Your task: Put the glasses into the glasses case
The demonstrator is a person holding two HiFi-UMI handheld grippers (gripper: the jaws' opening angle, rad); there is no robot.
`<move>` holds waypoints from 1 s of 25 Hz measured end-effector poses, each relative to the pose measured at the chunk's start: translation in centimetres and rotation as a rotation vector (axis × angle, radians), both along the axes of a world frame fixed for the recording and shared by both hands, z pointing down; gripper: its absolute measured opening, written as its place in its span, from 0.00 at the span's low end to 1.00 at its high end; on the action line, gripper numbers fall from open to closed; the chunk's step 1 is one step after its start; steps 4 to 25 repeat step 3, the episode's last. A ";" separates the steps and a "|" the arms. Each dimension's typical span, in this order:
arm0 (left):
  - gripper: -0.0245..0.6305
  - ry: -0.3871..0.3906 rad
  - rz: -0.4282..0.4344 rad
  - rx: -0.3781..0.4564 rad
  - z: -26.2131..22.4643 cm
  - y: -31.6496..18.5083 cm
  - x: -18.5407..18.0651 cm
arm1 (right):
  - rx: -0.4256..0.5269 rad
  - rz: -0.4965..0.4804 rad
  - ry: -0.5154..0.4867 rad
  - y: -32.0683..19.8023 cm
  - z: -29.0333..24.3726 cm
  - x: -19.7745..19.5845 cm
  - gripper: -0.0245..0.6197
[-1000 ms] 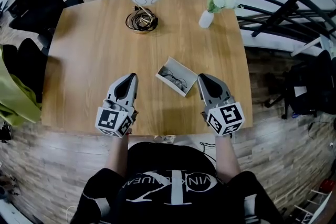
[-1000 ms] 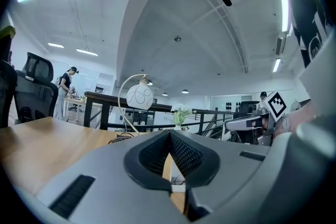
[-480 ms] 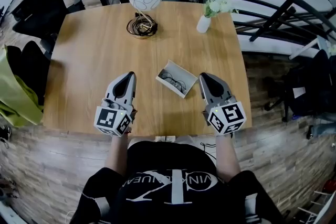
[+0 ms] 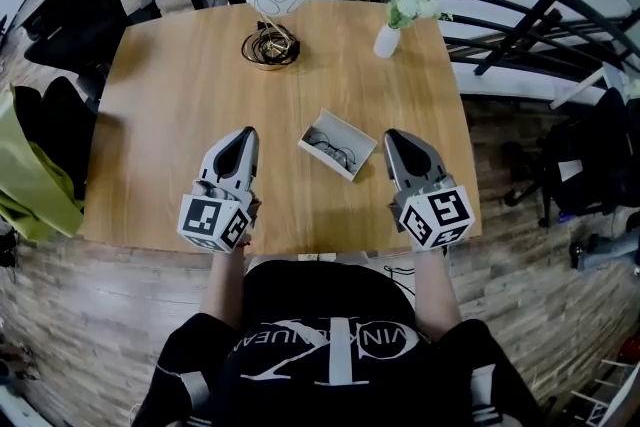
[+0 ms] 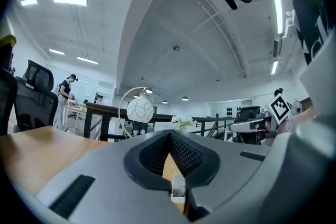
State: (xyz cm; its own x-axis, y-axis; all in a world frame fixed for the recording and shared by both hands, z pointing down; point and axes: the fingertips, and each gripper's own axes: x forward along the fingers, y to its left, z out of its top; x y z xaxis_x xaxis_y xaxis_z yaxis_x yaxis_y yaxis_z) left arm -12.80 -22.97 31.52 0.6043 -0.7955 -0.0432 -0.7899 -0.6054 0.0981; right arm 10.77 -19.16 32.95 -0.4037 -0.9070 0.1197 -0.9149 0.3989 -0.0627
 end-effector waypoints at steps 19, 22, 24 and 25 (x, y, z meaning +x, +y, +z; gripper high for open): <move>0.06 0.000 0.002 0.001 0.0 -0.1 -0.1 | 0.001 0.000 -0.003 -0.1 0.0 -0.2 0.09; 0.06 0.000 0.002 0.001 0.0 -0.1 -0.1 | 0.001 0.000 -0.003 -0.1 0.0 -0.2 0.09; 0.06 0.000 0.002 0.001 0.0 -0.1 -0.1 | 0.001 0.000 -0.003 -0.1 0.0 -0.2 0.09; 0.06 0.000 0.002 0.001 0.0 -0.1 -0.1 | 0.001 0.000 -0.003 -0.1 0.0 -0.2 0.09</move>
